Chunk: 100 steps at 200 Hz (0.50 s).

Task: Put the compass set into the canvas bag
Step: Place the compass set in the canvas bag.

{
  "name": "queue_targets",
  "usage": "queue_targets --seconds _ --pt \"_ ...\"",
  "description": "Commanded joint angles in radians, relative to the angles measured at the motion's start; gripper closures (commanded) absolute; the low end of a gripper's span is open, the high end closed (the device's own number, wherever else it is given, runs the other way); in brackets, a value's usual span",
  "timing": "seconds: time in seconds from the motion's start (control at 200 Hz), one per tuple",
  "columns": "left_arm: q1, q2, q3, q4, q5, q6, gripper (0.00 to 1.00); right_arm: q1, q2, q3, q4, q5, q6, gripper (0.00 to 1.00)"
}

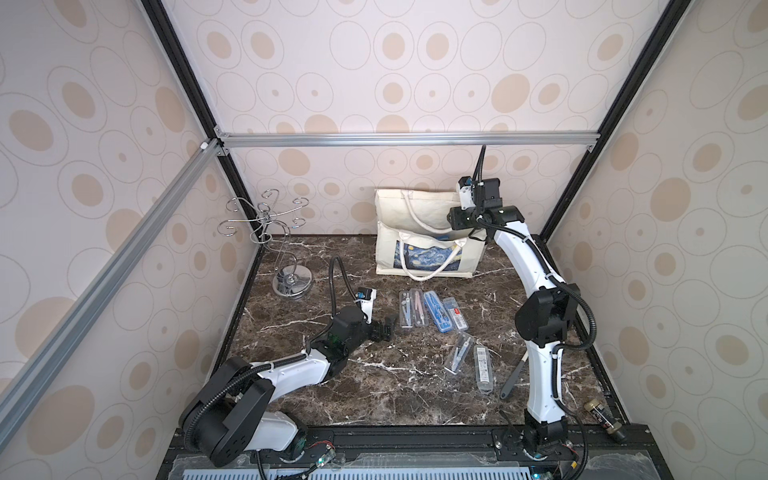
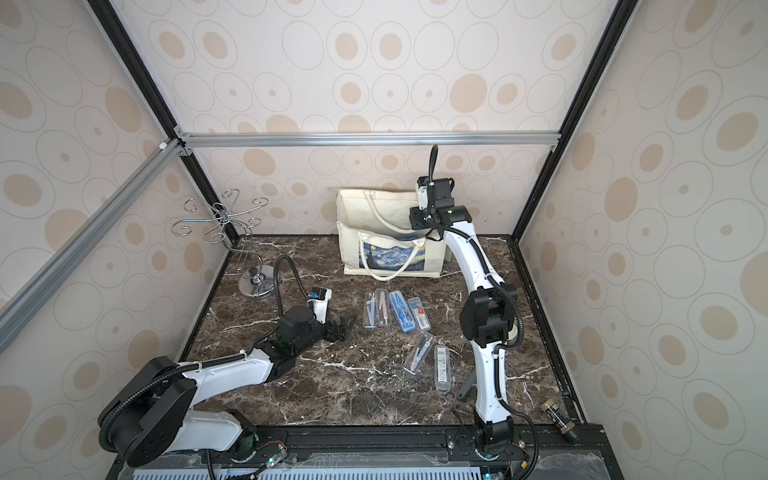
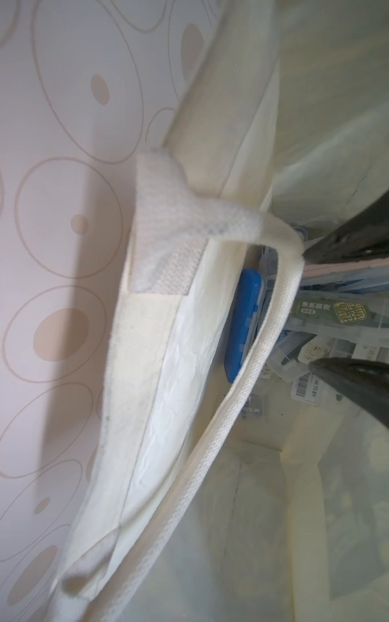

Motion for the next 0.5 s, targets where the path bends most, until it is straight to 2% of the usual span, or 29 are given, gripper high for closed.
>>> queue_targets --seconds 0.0,0.095,0.31,0.495 --pt "-0.014 0.039 0.081 -0.119 -0.044 0.009 0.00 0.001 -0.085 0.014 0.015 -0.049 0.018 0.51" --pt "-0.028 0.067 0.114 -0.176 -0.118 -0.002 0.00 0.001 -0.148 -0.011 0.046 -0.090 0.029 0.49" --pt "-0.061 0.125 0.163 -0.227 -0.188 -0.046 0.00 0.003 -0.355 -0.267 0.169 -0.183 0.059 0.47" --pt "-0.101 0.210 0.256 -0.364 -0.261 -0.087 0.00 0.002 -0.556 -0.487 0.228 -0.144 0.061 0.46"
